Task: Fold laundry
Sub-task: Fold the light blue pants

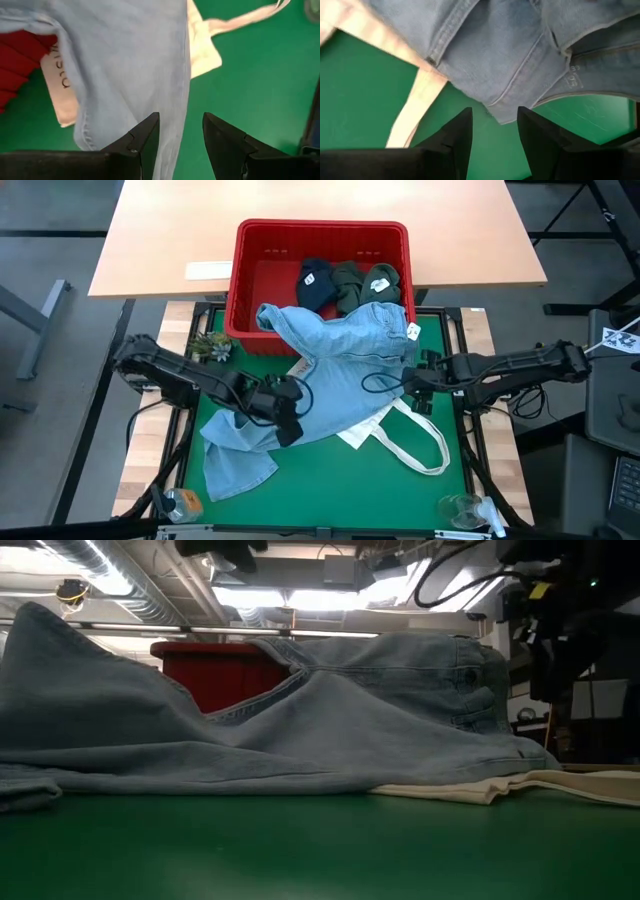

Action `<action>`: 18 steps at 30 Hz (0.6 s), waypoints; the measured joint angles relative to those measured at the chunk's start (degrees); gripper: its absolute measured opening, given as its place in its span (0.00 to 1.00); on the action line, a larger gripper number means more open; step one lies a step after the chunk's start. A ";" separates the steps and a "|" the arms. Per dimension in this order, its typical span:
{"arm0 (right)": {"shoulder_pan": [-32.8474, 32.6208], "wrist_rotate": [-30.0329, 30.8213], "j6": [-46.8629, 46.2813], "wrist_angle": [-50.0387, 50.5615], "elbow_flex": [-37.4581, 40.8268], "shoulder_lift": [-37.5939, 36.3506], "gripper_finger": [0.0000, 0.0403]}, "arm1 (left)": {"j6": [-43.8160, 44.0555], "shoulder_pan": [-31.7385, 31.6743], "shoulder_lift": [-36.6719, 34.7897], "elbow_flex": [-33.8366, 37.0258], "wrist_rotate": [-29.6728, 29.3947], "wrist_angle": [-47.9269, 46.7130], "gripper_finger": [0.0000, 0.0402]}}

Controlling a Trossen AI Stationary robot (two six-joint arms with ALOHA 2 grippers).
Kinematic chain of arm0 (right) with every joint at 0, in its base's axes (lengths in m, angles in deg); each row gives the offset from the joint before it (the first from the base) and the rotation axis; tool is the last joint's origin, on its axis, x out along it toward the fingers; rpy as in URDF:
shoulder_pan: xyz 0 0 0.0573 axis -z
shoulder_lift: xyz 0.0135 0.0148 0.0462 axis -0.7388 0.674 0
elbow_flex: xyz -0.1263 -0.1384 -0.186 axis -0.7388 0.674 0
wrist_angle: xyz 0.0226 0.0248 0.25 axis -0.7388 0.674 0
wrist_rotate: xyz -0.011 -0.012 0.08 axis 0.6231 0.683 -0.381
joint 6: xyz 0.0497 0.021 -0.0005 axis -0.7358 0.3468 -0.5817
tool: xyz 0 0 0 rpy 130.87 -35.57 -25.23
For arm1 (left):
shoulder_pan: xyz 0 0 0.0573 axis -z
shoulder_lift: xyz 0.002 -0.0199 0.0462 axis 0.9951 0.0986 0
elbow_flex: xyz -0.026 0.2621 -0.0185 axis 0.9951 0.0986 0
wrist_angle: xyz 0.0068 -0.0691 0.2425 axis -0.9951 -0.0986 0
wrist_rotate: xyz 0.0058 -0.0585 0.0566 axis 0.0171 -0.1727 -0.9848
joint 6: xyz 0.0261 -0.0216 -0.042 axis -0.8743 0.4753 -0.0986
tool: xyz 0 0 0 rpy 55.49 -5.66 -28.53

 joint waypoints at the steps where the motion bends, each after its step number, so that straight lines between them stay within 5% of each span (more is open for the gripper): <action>1: 0.00 0.16 0.00 0.23 0.02 0.27 0.38 | -0.03 0.19 0.91 0.00 0.03 0.08 0.36; 18: 3.89 0.35 -0.01 4.65 0.98 -0.90 0.38 | -1.56 1.19 12.91 0.00 0.36 2.39 0.36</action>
